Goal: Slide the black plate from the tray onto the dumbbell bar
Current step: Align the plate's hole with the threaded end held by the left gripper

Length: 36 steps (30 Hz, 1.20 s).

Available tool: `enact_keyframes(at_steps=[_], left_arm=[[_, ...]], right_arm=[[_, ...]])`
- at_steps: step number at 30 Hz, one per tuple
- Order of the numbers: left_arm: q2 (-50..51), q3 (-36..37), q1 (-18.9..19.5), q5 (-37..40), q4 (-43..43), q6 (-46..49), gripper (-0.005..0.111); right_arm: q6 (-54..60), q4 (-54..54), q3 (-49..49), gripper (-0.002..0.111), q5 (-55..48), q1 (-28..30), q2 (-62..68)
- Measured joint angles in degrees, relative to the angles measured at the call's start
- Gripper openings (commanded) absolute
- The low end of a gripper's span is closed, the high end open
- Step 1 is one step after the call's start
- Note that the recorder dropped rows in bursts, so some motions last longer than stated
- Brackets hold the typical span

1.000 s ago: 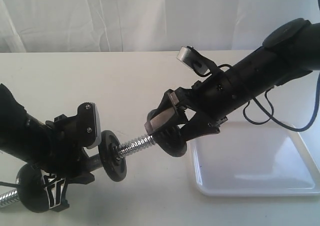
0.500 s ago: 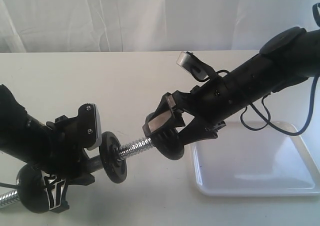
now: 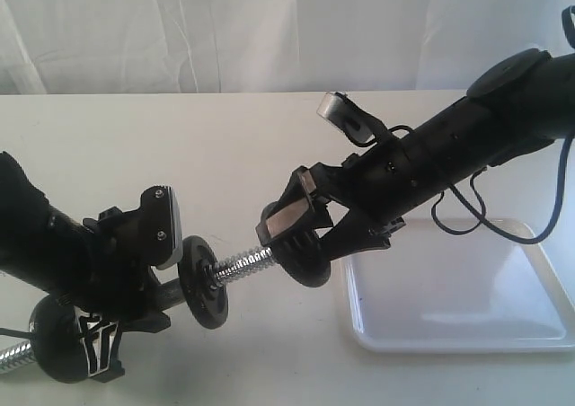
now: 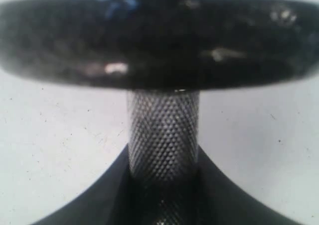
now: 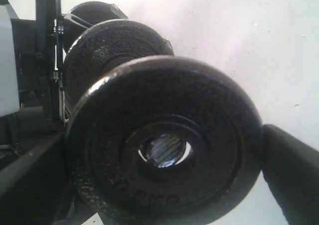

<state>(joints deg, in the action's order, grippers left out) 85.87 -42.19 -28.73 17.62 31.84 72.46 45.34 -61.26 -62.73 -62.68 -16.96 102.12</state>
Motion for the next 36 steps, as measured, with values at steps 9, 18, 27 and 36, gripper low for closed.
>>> enact_keyframes(at_steps=[9,18,27,36], left_arm=[[-0.1,0.0,0.0,0.2,0.0,0.0,0.0],[-0.2,0.0,0.0,0.3,-0.1,0.0,0.0],[-0.2,0.0,0.0,0.2,-0.1,0.0,0.0],[-0.2,0.0,0.0,-0.2,0.0,-0.2,0.0]], right_arm=[[4.0,-2.1,0.0,0.0,-1.9,0.3,0.4],[5.3,-4.4,0.1,0.0,-3.3,0.6,2.8],[5.8,-6.1,0.1,0.0,-3.9,0.9,3.6],[7.7,-8.0,0.1,0.0,-3.7,0.9,4.0]])
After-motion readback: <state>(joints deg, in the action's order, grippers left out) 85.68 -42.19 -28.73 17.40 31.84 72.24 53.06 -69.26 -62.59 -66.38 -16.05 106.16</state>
